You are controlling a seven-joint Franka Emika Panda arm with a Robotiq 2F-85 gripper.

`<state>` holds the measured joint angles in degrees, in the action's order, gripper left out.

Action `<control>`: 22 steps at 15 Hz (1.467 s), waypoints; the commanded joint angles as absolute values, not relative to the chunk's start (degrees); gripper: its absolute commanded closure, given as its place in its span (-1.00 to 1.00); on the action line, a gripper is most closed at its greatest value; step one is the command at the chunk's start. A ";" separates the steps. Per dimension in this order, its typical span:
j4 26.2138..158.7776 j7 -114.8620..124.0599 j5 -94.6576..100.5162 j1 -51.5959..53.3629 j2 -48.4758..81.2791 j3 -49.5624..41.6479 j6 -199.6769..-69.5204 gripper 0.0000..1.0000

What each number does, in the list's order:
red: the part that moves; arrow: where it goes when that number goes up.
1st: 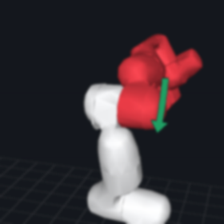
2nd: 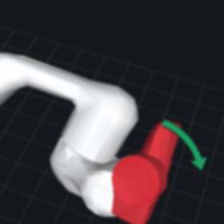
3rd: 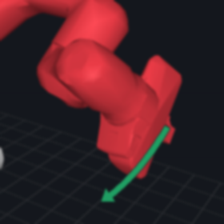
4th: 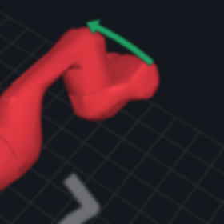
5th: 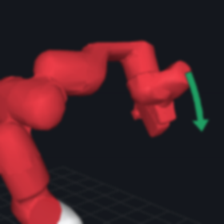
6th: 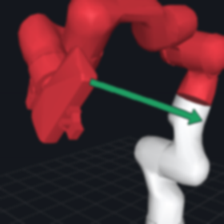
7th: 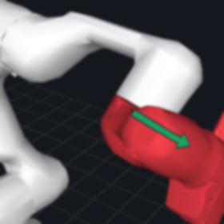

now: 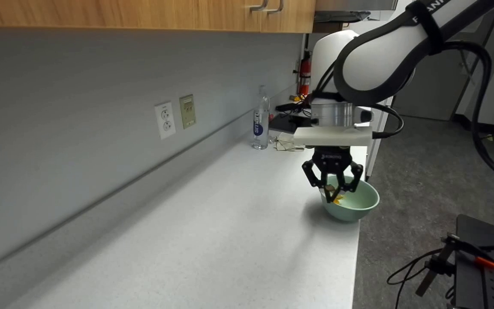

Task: Use the ladle to stir in the bow

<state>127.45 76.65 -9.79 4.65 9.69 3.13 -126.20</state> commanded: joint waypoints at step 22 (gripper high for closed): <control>129.56 78.67 1.39 2.35 -3.47 1.44 -124.16 0.96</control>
<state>127.84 76.98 -0.91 2.51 -0.58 0.86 -126.06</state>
